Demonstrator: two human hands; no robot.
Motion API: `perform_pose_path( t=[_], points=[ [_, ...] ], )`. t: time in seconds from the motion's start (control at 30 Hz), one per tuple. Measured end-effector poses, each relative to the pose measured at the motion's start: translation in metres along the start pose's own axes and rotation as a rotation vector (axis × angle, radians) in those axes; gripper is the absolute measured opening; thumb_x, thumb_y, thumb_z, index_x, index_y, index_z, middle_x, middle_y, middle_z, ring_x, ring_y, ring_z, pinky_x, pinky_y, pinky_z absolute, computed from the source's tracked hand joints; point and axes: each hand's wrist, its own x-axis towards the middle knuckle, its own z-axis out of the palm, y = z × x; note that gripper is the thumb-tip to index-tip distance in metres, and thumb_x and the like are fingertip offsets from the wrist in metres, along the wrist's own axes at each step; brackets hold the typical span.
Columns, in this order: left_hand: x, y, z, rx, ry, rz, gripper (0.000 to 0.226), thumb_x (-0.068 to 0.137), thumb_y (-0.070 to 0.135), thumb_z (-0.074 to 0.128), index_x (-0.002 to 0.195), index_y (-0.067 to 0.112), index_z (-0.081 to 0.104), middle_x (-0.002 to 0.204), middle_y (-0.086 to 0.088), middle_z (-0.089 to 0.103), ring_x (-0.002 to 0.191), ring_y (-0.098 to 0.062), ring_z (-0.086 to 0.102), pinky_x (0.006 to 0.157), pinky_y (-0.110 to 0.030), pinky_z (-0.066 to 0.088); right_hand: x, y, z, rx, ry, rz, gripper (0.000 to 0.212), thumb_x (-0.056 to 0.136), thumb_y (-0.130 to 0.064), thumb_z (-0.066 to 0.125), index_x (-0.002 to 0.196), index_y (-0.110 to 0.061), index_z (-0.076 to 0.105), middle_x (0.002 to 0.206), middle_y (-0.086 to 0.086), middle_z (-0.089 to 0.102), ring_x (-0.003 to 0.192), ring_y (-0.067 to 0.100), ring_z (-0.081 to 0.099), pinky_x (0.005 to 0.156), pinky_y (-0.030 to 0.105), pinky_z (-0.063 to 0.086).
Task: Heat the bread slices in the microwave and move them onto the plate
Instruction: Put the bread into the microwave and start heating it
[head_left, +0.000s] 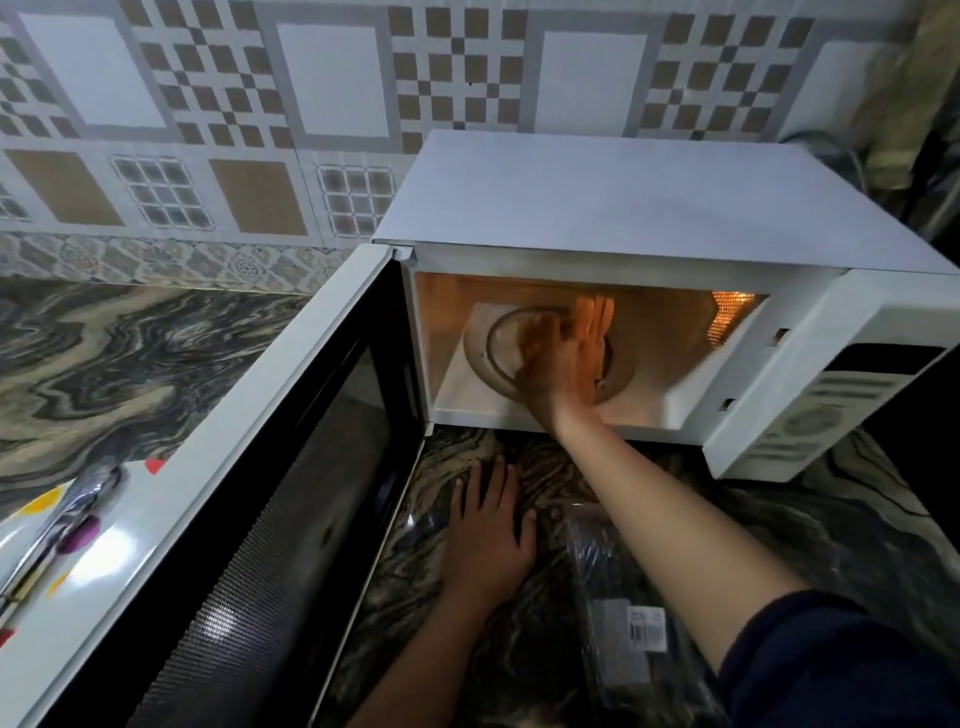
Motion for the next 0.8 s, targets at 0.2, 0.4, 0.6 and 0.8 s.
perform_pose_path(
  t=[0.2, 0.4, 0.6, 0.8],
  points=[
    [-0.001, 0.0, -0.001, -0.04, 0.045, 0.019, 0.063, 0.091, 0.049, 0.022, 0.146, 0.019, 0.029, 0.156, 0.0, 0.023, 0.146, -0.023, 0.011, 0.112, -0.032, -0.007, 0.036, 0.019, 0.059, 0.13, -0.102, 0.097, 0.072, 0.084, -0.046, 0.029, 0.144, -0.007, 0.025, 0.141, 0.024, 0.04, 0.128, 0.04, 0.042, 0.106, 0.044, 0.035],
    [-0.001, 0.0, -0.002, -0.05, 0.046, 0.023, 0.067, 0.089, 0.051, 0.016, 0.148, 0.021, 0.023, 0.158, 0.002, 0.016, 0.147, -0.02, 0.003, 0.113, -0.032, -0.011, 0.031, 0.002, 0.028, 0.069, 0.013, -0.028, 0.049, 0.091, -0.016, 0.05, 0.136, 0.0, 0.039, 0.141, 0.025, 0.037, 0.134, 0.037, 0.032, 0.114, 0.049, 0.021],
    [0.0, -0.001, 0.0, -0.03, 0.055, 0.012, 0.061, 0.09, 0.048, 0.026, 0.144, 0.02, 0.035, 0.155, 0.001, 0.026, 0.145, -0.022, 0.015, 0.113, -0.034, -0.002, 0.042, -0.004, 0.019, -0.173, 0.006, -0.047, 0.06, 0.093, -0.033, 0.049, 0.142, -0.006, 0.027, 0.144, 0.023, 0.031, 0.134, 0.038, 0.03, 0.11, 0.046, 0.026],
    [0.0, 0.0, 0.0, 0.009, 0.028, -0.006, 0.057, 0.089, 0.047, 0.033, 0.138, 0.02, 0.045, 0.149, 0.0, 0.038, 0.14, -0.023, 0.03, 0.111, -0.035, 0.009, 0.053, 0.01, 0.016, 0.002, 0.042, 0.091, 0.057, 0.1, -0.033, 0.028, 0.147, -0.002, 0.017, 0.154, 0.021, 0.017, 0.143, 0.034, 0.014, 0.115, 0.045, 0.009]
  ],
)
